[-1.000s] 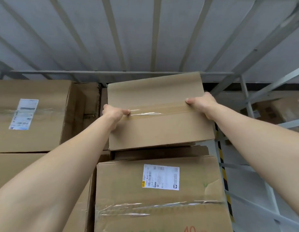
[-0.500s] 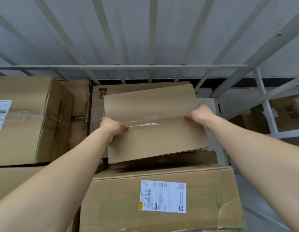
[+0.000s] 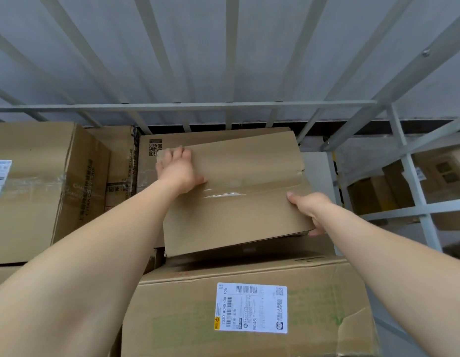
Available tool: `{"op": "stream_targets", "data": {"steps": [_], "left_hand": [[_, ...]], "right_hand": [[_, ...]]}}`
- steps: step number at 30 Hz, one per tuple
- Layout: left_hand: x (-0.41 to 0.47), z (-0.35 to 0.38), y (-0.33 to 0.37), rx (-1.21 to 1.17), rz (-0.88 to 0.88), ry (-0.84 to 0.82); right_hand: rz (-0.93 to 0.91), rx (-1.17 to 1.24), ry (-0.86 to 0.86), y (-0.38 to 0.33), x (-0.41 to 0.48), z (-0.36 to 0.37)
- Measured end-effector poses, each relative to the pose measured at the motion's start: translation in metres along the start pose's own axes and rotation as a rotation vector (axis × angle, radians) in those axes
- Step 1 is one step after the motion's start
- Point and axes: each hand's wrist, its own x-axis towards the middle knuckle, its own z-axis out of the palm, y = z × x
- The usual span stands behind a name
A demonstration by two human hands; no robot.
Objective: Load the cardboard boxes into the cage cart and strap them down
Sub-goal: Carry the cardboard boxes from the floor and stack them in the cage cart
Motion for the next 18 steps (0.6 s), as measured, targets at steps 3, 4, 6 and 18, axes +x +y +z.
{"op": "stream_targets", "data": {"steps": [3, 4, 6, 18], "left_hand": [[0.012, -0.003, 0.003, 0.048, -0.027, -0.02], [0.015, -0.004, 0.002, 0.05, -0.06, -0.01], [0.02, -0.008, -0.005, 0.062, -0.114, -0.003], [0.003, -0.006, -0.03, -0.171, -0.197, -0.05]], "right_hand": [[-0.069, 0.057, 0.122, -0.018, 0.003, -0.003], [-0.102, 0.057, 0.192, -0.025, 0.004, -0.005], [-0.143, 0.122, 0.296, -0.033, 0.003, -0.004], [0.078, 0.779, -0.188, -0.018, -0.027, 0.064]]}}
